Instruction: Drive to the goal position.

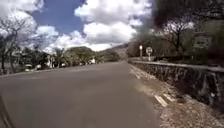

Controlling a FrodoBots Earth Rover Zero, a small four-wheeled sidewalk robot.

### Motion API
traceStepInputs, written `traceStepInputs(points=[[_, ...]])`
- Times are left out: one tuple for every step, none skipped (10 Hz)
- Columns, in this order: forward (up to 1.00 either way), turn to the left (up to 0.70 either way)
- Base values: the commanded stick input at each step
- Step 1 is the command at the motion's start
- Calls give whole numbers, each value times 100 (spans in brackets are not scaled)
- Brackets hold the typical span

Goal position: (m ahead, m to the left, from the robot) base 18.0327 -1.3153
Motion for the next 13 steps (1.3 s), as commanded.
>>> traceStepInputs(points=[[70, 0], [70, 0], [70, 0], [70, 0], [70, 0], [70, 0], [70, 0], [70, 0], [70, 0], [70, 0], [70, 0], [70, 0], [70, 0]])
